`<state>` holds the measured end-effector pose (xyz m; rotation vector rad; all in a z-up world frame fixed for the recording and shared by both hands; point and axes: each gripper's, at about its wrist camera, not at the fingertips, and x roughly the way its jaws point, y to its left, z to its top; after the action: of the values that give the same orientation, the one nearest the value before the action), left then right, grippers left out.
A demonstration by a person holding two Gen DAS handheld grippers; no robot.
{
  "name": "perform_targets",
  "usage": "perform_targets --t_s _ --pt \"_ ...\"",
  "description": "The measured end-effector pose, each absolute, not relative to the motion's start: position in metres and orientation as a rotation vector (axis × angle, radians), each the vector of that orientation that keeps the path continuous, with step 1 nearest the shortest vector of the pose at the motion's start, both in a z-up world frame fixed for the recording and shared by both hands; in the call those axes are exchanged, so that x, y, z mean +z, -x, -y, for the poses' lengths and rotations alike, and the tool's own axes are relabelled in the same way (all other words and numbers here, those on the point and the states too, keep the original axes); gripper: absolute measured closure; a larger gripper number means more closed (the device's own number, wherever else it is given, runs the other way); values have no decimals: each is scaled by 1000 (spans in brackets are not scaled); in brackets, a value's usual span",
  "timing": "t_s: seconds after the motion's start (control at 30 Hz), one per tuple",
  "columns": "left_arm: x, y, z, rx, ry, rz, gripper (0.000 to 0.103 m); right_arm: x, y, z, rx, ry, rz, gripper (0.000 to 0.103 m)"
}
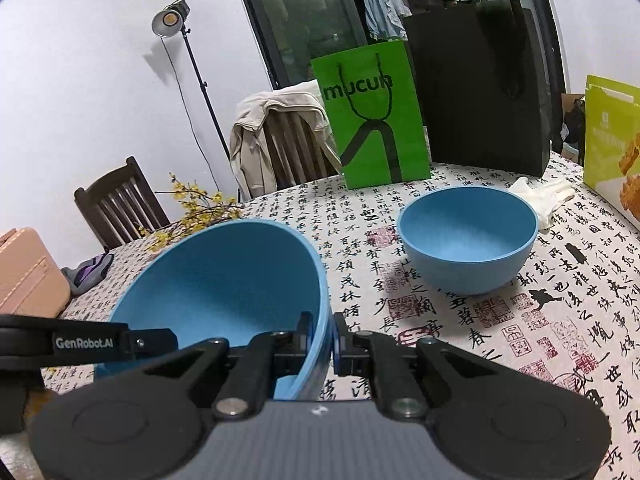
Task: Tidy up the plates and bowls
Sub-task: 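Lift and carry the blue bowl toward the bowl by the vase with both grippers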
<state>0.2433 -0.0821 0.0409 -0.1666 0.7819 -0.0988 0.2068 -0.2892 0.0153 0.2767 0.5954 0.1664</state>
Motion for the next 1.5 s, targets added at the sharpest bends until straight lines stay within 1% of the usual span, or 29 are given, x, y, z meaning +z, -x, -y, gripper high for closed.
perform_targets --t_s 1.1,1.5 --pt "48 -170 29 -90 192 -735 92 24 -140 242 190 -271 -568 94" --pt "52 -157 12 -63 209 -717 92 28 -133 228 238 -272 -565 94"
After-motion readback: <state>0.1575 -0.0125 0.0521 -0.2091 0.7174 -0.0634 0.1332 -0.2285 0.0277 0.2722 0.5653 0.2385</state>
